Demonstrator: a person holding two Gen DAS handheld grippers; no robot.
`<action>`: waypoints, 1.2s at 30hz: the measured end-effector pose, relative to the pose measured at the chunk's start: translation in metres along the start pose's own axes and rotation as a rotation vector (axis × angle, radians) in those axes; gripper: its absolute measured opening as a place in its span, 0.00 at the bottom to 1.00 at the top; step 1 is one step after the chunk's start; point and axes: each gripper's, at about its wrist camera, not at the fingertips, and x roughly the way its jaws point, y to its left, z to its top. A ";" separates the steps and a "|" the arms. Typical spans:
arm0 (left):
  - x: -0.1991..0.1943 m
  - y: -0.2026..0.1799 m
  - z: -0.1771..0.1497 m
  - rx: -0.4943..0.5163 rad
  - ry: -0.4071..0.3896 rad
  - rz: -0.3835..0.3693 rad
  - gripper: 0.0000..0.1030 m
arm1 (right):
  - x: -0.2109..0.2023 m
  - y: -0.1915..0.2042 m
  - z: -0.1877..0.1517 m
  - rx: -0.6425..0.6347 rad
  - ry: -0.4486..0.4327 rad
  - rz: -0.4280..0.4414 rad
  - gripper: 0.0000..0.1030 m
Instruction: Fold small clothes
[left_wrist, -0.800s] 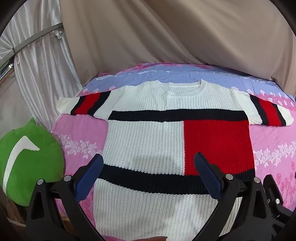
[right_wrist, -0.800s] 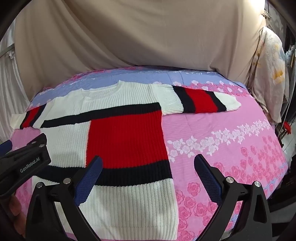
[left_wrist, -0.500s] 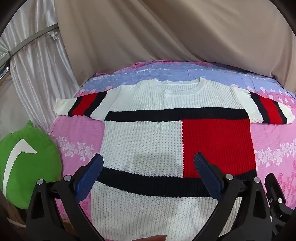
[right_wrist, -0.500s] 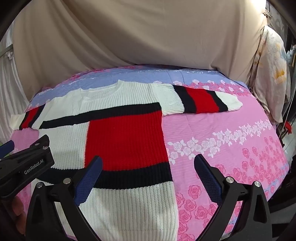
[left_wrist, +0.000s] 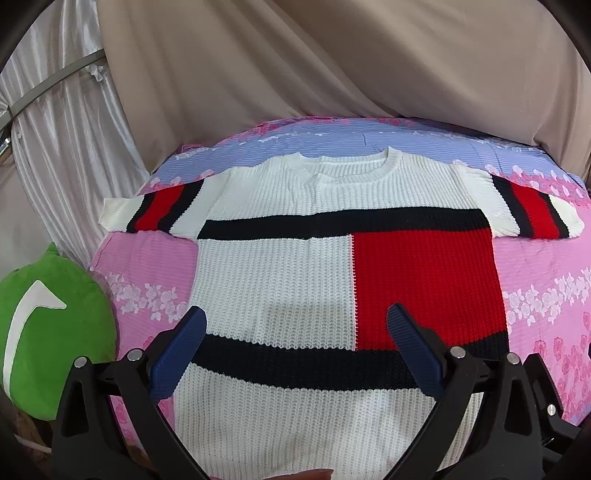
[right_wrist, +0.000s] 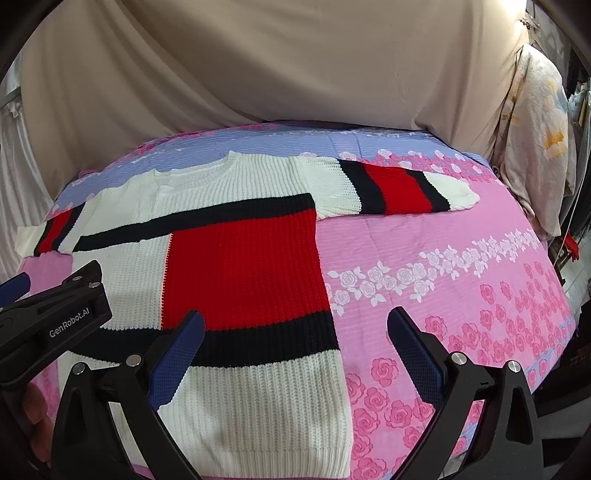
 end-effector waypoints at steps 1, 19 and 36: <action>-0.001 0.000 0.000 0.000 0.001 -0.001 0.93 | 0.000 0.000 0.000 0.000 0.000 0.000 0.95; -0.003 0.007 -0.009 -0.011 0.012 0.005 0.93 | -0.006 0.007 -0.003 -0.014 -0.004 0.018 0.95; -0.001 0.007 -0.009 -0.016 0.016 0.013 0.93 | -0.004 0.009 -0.001 -0.015 -0.006 0.021 0.95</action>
